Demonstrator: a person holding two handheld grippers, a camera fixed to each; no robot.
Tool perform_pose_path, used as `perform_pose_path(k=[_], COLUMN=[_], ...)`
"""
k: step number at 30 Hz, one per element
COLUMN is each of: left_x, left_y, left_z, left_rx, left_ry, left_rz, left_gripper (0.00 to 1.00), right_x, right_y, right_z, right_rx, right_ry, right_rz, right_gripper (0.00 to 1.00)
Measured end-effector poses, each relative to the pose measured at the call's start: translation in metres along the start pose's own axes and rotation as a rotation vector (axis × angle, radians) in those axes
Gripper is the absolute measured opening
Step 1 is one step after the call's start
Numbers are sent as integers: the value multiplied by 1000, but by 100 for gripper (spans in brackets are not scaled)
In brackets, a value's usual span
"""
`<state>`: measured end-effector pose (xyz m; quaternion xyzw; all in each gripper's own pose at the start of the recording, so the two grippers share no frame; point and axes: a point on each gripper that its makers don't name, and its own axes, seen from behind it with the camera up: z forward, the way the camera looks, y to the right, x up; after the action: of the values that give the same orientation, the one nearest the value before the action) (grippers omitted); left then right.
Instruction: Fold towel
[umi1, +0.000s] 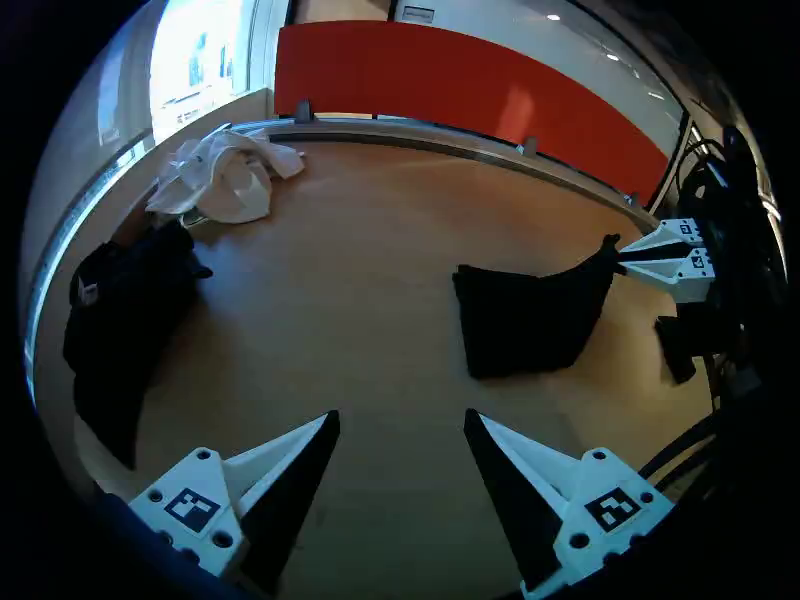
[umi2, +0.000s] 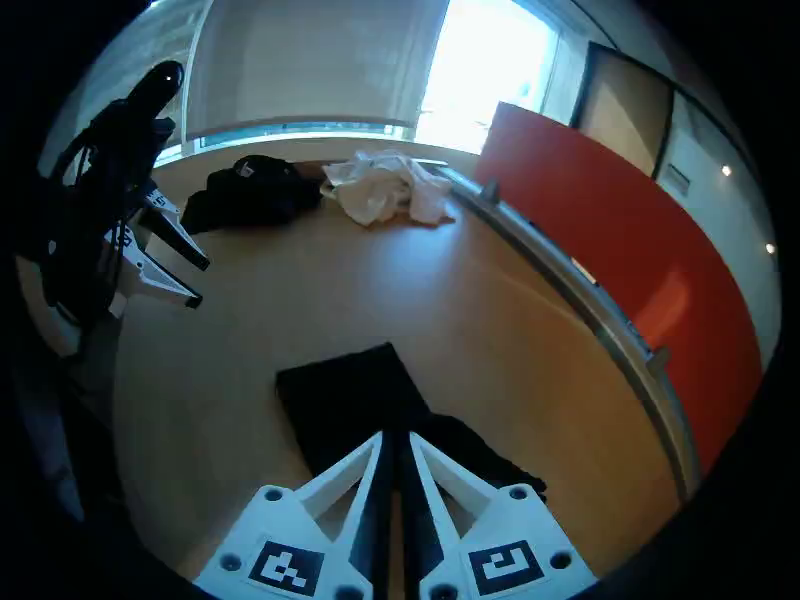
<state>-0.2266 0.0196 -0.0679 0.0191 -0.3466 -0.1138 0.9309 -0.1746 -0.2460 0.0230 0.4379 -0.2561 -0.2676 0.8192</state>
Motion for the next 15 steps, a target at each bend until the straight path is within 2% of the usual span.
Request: perform_pose_path(k=[8, 15], left_x=[-2, -11], left_y=[-5, -11], left_z=[-21, -30], left_rx=[8, 10], left_ry=[22, 21], left_rz=[-52, -79], left_gripper=[92, 92], right_x=[20, 9], right_y=[-40, -72], right_z=[49, 93], right_rx=[83, 157], right_ry=[0, -48], right_rz=[-3, 26], right_gripper=[4, 4])
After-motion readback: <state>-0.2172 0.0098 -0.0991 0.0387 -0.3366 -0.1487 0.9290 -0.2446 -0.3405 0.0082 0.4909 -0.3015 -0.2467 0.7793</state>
